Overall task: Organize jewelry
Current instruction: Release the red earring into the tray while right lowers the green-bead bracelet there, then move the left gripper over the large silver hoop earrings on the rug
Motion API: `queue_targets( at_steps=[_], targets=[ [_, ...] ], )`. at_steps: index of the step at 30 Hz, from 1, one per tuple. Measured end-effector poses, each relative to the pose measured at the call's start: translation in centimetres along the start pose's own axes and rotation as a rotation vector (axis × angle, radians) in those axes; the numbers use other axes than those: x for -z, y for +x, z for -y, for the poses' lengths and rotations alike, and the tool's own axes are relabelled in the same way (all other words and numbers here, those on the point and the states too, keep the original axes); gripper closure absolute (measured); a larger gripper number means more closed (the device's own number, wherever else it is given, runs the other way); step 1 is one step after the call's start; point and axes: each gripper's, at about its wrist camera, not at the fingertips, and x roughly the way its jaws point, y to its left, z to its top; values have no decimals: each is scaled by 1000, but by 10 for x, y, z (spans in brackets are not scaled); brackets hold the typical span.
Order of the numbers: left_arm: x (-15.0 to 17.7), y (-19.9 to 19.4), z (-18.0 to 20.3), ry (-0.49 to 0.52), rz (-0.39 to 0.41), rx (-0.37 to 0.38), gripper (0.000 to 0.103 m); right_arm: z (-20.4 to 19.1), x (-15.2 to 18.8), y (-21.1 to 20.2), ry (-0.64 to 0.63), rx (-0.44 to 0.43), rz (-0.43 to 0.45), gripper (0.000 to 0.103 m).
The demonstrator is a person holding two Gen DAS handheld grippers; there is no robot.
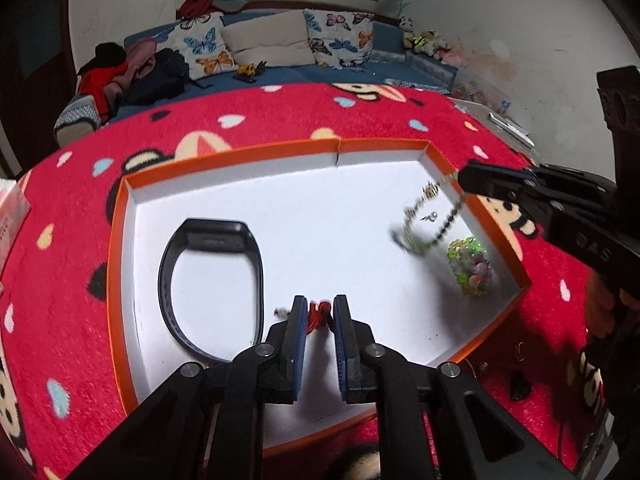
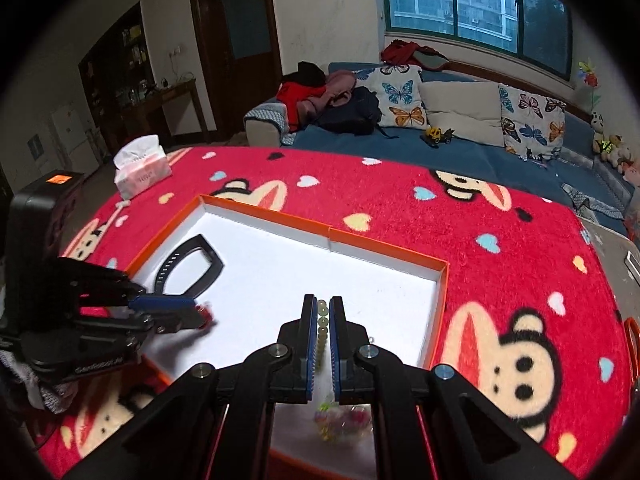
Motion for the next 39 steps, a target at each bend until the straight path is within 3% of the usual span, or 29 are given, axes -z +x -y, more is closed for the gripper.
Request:
queue_targets(
  at_steps=[2, 5, 6, 17, 26, 30, 36, 39],
  targets=[
    [1, 2, 0, 6, -1, -3, 81, 5, 0, 7, 7, 28, -18, 95],
    [4, 2, 2, 15, 2, -19, 51, 9, 2, 17, 3, 58, -48, 95],
    [4, 1, 4, 22, 11, -23, 46, 10, 3, 20, -1, 66, -56, 95],
    [12, -17, 21, 74, 37, -41, 46, 16, 8, 26, 23, 97, -102, 94],
    [41, -56, 49, 122, 73, 0, 46, 12, 14, -3, 30, 102, -72, 86],
    [61, -60, 67, 151, 42, 44, 46, 9, 26, -22, 36, 88, -50, 78],
    [73, -45, 80, 139, -5, 50, 44, -1, 45, -42, 32, 91, -26, 77],
    [72, -37, 81, 124, -14, 42, 37, 1, 57, -51, 43, 88, -17, 77]
  ],
)
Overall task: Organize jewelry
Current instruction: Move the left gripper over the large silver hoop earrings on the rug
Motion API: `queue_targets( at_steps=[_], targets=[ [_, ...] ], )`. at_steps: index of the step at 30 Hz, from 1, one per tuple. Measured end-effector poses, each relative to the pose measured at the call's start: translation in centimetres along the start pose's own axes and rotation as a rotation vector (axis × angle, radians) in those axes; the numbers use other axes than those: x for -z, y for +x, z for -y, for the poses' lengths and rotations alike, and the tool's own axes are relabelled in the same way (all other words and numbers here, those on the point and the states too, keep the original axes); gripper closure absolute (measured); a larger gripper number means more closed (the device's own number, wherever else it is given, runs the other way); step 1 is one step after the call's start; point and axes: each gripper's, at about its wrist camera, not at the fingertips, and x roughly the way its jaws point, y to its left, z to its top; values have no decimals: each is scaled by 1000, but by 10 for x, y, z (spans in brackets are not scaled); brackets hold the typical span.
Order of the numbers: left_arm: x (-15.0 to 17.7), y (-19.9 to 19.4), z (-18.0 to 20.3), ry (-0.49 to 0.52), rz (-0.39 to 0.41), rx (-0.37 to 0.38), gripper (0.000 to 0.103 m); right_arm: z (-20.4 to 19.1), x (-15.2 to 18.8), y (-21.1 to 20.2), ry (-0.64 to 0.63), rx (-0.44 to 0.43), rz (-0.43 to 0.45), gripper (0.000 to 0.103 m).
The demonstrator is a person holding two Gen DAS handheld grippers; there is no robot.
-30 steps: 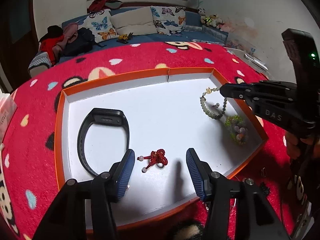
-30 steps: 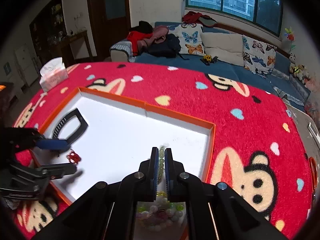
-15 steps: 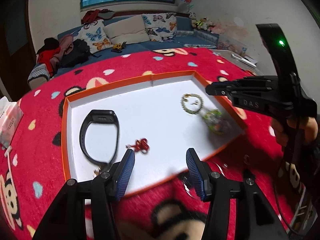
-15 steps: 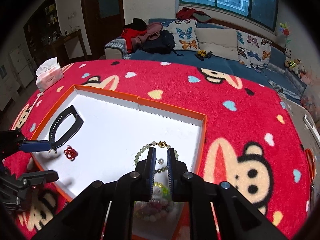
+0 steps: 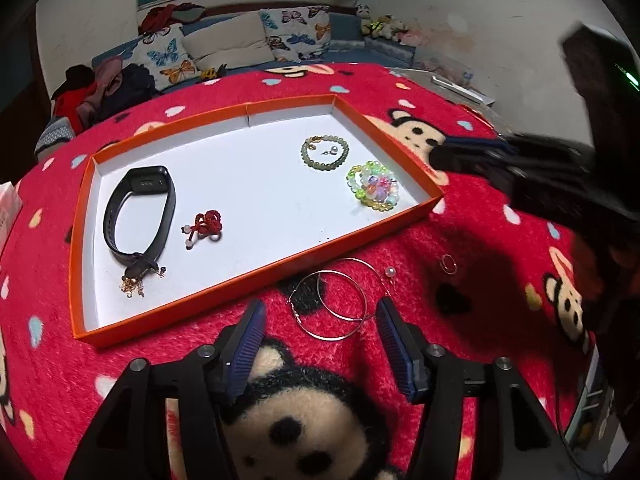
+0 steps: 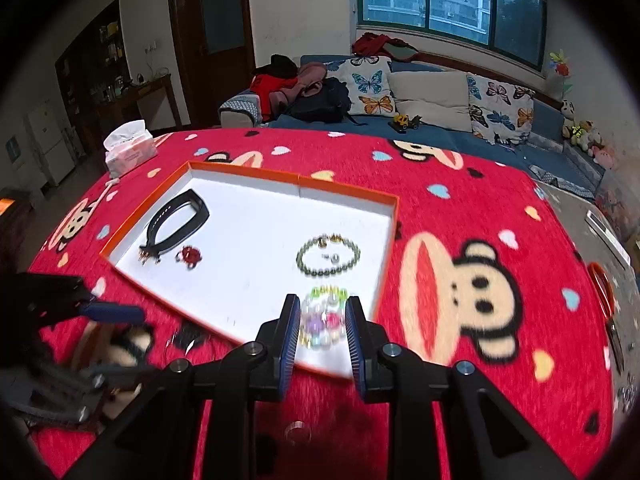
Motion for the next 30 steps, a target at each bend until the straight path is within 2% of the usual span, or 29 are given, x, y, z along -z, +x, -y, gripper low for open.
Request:
queue_targets(
  at_steps=[3, 12, 22, 28, 30],
  targets=[
    [-3, 7, 0, -3, -5, 3, 33, 5, 9, -5, 21, -7, 5, 77],
    [-11, 32, 4, 55, -52, 4, 33, 17, 29, -8, 76, -28, 1, 77],
    [-13, 38, 5, 133, -68, 26, 33, 25, 43, -6, 94, -40, -11, 77],
    [-12, 38, 3, 147, -58, 45, 35, 24, 46, -3, 95, -43, -20, 77],
    [-11, 37, 3, 153, -53, 41, 40, 24, 46, -3, 96, -42, -20, 77]
  ],
)
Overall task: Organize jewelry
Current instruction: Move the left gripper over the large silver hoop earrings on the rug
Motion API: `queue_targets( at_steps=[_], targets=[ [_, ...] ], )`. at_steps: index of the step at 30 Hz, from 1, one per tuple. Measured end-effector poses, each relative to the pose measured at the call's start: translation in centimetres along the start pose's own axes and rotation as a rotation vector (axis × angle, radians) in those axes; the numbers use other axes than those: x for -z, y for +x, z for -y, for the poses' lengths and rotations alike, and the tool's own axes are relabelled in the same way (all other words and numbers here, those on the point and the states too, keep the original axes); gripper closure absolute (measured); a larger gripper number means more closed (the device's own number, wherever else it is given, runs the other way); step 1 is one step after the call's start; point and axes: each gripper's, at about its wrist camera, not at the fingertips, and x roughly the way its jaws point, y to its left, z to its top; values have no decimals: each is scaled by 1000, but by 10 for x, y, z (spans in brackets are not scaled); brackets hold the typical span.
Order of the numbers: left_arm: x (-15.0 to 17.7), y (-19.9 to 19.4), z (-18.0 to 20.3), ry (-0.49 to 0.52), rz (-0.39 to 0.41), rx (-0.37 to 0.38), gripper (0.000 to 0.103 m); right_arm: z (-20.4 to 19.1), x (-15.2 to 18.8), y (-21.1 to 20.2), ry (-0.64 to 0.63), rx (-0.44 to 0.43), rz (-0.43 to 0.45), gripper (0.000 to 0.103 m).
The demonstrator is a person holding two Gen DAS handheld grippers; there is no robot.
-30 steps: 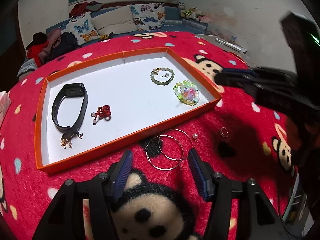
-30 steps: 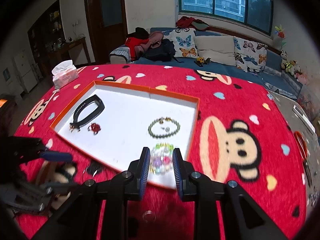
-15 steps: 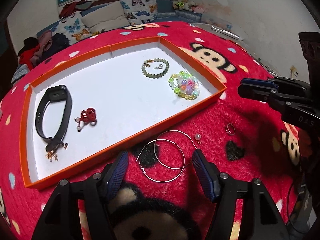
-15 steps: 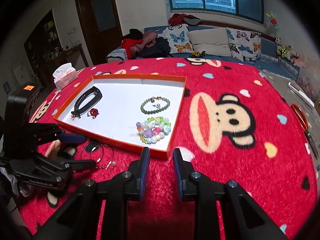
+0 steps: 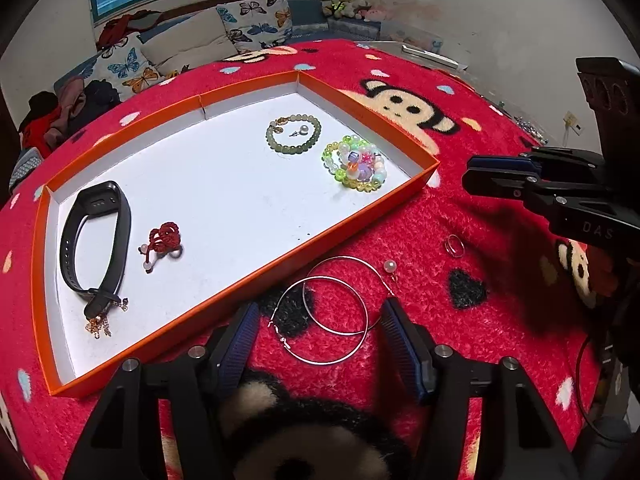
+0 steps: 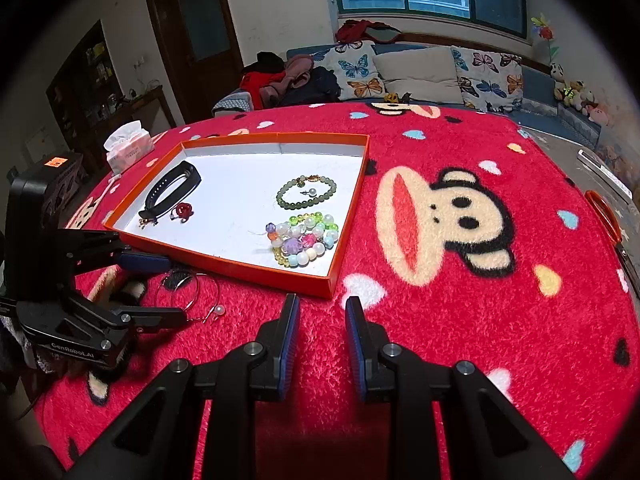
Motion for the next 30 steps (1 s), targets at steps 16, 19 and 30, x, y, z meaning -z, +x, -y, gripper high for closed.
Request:
queue_targets(
  at_steps=[16, 19, 30],
  targets=[
    [6, -9, 2, -5, 14, -7, 59, 0, 3, 2, 12, -2, -8, 77],
    [8, -8, 4, 2, 9, -13, 59, -1, 5, 1, 4, -3, -10, 77],
    [1, -10, 7, 13, 3, -1, 30, -2, 5, 1, 4, -5, -16, 77]
  ],
)
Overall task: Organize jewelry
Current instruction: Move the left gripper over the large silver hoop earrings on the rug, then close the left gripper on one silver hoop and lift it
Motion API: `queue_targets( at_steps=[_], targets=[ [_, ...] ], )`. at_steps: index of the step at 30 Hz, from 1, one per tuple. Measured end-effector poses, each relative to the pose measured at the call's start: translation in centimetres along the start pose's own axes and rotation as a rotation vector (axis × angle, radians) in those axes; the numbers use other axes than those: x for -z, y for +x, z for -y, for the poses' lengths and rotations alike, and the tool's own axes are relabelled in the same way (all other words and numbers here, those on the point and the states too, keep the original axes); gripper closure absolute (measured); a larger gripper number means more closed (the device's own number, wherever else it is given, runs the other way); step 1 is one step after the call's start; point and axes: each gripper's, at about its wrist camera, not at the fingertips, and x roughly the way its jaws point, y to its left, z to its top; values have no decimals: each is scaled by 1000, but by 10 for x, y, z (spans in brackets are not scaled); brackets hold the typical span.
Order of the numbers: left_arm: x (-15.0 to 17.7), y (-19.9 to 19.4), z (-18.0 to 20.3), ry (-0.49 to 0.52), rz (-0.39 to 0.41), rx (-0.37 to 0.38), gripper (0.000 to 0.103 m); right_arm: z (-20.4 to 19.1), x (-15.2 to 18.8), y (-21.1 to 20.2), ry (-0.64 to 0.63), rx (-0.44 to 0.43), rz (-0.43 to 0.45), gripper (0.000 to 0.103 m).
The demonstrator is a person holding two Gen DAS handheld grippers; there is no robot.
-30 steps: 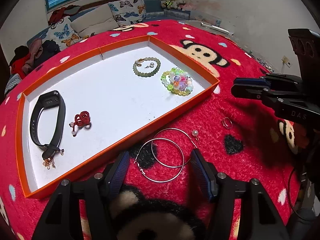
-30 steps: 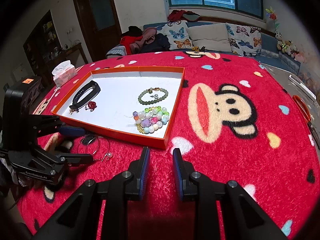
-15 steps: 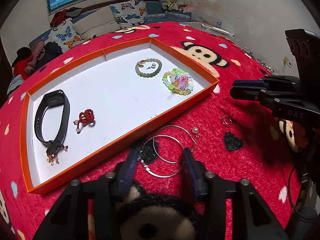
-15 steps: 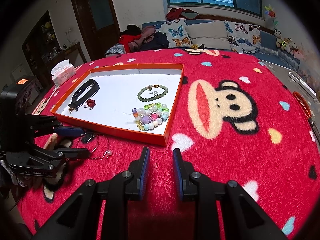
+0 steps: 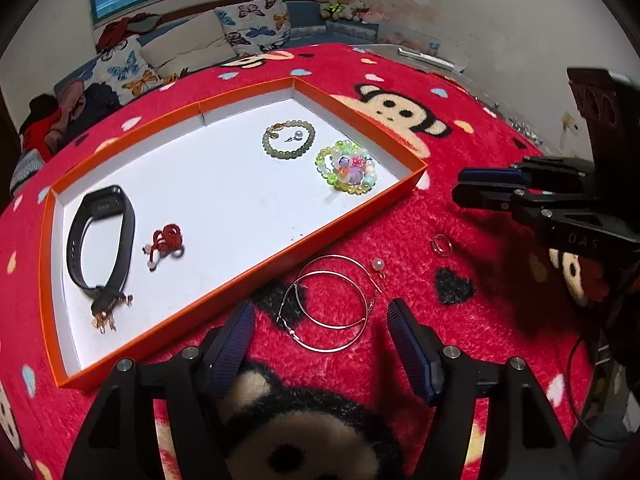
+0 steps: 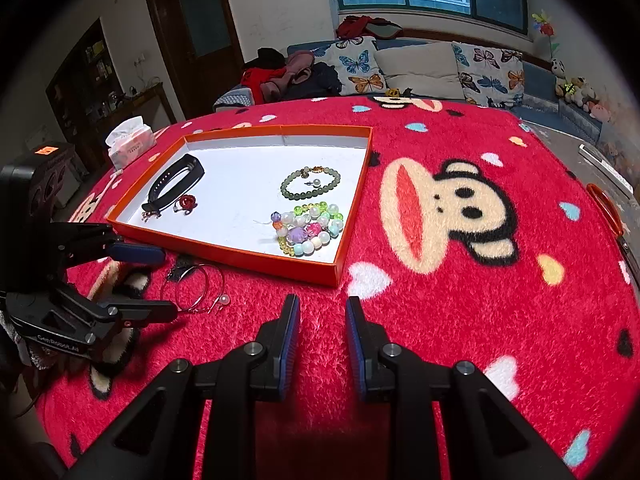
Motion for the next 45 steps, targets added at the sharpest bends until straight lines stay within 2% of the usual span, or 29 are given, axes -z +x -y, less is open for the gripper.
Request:
queue_targets(
  at_steps=[7, 14, 19, 35, 45],
  targets=[
    [-2, 11, 11, 128, -26, -2, 34, 0, 0, 0, 2, -3, -5, 77],
    [-5, 16, 6, 170, -46, 19, 48, 0, 0, 0, -1, 0, -5, 77],
    [-3, 15, 6, 177, -33, 13, 50, -1, 0, 0, -1, -2, -8, 77],
    [7, -17, 3, 57, 51, 33, 50, -17, 12, 5, -61, -46, -83, 77],
    [13, -29, -4, 16, 75, 28, 50, -44, 4, 22, -137, -88, -114, 77]
  ],
)
